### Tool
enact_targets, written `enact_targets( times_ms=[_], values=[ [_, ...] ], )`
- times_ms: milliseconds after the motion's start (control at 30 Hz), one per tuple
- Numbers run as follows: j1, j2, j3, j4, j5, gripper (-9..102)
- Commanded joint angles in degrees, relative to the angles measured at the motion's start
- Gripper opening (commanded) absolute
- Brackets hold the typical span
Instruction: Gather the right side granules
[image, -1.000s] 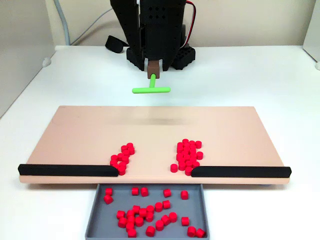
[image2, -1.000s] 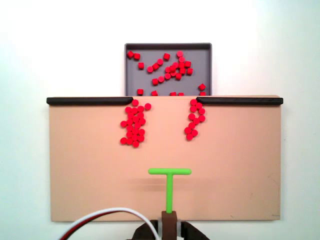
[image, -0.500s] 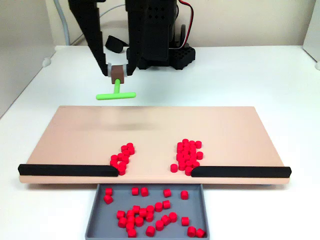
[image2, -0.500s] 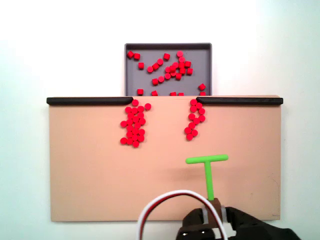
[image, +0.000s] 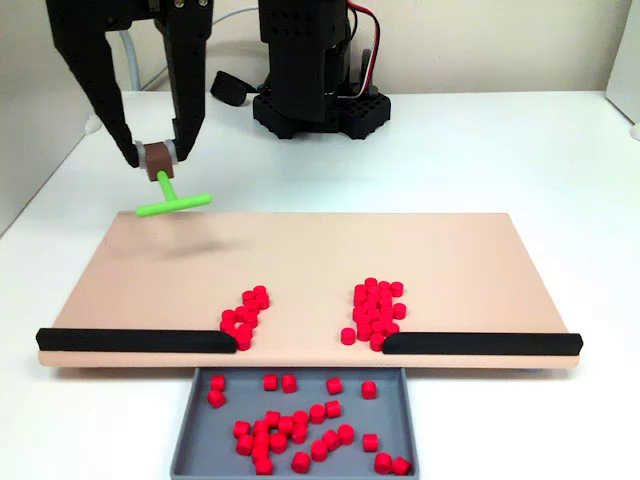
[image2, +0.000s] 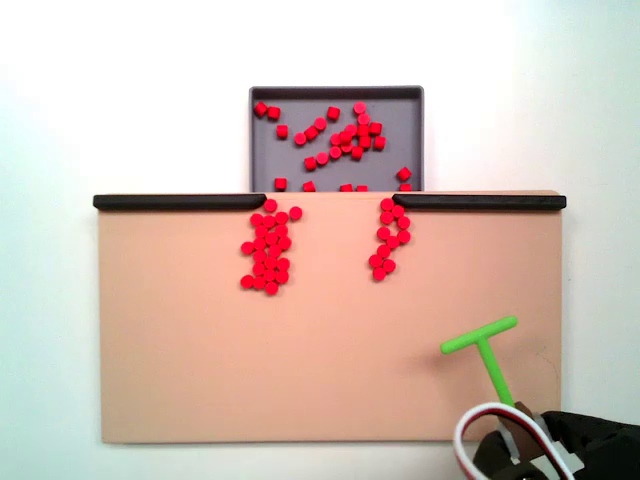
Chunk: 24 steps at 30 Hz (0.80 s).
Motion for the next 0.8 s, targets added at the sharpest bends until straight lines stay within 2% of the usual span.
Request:
enact_targets(
  times_ms=[0,100,233,500,767],
  values=[
    [0.3,-0.4,-2.7,-0.2,-5.7,0],
    [0.3,-1.8,-4.0,-0.2,-14.2,0],
    [1.1,-3.4,-5.1,-0.2,-30.1,0],
    [2.0,-7.6,-9.8,-0.1,-41.3,0],
    [3.1,-12.5,-15.0,-0.1,-47.4,0]
  ],
)
